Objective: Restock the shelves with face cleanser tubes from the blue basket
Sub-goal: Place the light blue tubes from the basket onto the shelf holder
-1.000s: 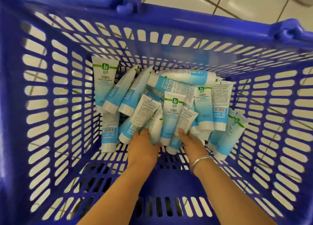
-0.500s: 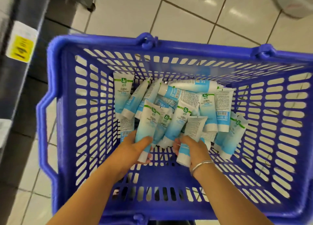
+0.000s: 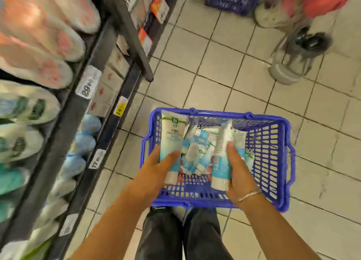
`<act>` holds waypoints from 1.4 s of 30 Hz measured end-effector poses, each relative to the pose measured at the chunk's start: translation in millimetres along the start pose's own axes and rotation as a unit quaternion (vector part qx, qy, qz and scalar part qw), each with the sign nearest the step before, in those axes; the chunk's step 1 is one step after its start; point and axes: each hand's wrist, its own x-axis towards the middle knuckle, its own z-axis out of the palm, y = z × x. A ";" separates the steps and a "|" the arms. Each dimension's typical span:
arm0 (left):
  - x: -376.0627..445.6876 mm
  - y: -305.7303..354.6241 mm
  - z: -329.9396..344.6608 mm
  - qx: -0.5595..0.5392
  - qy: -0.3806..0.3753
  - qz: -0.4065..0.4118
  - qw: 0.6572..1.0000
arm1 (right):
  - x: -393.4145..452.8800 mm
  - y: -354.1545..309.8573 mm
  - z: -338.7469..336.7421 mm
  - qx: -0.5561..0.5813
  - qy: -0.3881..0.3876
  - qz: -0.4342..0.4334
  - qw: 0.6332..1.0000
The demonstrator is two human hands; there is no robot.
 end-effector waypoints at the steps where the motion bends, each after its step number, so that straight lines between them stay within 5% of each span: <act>1: -17.7 14.4 -2.2 -0.005 0.007 0.004 1.000 | -18.4 -10.3 11.1 -0.009 -0.011 -0.011 1.000; 6: -114.8 89.6 -11.5 -0.059 -0.013 0.047 0.997 | -118.4 -61.1 64.2 -0.023 -0.026 -0.109 0.993; 19: -345.8 188.5 -59.5 -0.155 -0.079 0.175 0.969 | -344.4 -141.2 154.7 0.013 -0.123 -0.187 0.974; 28: -507.3 146.5 -84.2 -0.288 0.026 0.259 0.922 | -480.0 -133.7 178.1 -0.054 -0.266 -0.193 0.943; 33: -595.4 70.6 -90.1 -0.339 0.097 0.328 0.876 | -541.1 -89.9 168.5 -0.113 -0.374 -0.186 0.902; 42: -749.5 -43.5 -111.4 -0.411 0.257 0.431 0.761 | -657.4 5.8 165.5 -0.239 -0.548 -0.178 0.781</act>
